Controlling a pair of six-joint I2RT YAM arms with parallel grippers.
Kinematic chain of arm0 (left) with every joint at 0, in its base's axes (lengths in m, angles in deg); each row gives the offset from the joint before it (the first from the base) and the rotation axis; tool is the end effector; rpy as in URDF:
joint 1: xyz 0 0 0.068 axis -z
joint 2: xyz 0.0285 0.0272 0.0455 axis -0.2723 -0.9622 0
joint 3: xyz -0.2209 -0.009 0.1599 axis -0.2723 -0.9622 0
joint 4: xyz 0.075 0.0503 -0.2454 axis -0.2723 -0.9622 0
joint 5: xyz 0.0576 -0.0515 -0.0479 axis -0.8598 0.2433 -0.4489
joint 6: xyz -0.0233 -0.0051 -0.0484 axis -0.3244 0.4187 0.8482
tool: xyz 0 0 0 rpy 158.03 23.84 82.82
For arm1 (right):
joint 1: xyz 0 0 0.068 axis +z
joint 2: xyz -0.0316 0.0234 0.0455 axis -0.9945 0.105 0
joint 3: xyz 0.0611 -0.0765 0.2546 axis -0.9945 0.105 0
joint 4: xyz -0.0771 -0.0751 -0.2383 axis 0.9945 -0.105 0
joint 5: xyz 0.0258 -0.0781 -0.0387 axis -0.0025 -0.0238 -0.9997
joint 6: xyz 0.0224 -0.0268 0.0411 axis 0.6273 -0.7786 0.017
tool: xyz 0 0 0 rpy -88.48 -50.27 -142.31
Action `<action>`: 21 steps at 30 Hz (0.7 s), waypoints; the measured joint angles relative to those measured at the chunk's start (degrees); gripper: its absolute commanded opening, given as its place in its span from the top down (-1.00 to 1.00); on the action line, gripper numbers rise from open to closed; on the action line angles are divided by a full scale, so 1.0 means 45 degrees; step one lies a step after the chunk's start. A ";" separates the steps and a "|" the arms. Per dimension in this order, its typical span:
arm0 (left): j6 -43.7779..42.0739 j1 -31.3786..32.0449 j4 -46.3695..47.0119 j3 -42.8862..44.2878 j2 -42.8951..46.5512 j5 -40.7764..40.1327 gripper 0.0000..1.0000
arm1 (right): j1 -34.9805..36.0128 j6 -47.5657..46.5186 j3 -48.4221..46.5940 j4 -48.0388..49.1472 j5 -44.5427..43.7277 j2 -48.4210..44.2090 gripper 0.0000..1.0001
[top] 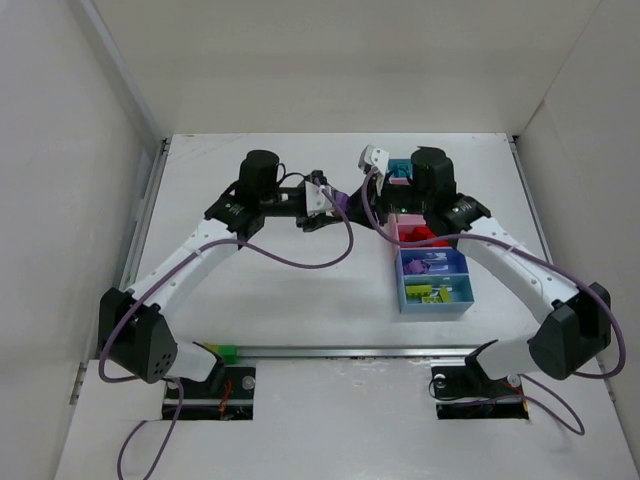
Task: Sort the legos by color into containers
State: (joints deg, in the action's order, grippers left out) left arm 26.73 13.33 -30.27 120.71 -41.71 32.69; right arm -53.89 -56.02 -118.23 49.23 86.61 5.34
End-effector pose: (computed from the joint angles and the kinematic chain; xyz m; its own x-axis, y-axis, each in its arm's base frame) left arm 0.2616 -0.1774 0.3590 0.5339 0.2167 -0.8173 0.8315 0.0406 0.5540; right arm 0.2658 0.1814 0.3567 -0.0324 -0.2468 -0.9685 -0.9606 0.2752 -0.0380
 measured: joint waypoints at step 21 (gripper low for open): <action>-0.0874 -0.0355 -0.2487 0.0000 -0.0534 -0.1647 1.00 | -0.3177 0.4386 0.1855 -0.1598 -0.8631 -0.3099 1.00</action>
State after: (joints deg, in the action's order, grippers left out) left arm 22.79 11.73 -41.46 120.71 -44.11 25.28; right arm -68.18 -36.29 -109.89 42.04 47.77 -8.60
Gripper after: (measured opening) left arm 0.340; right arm 0.428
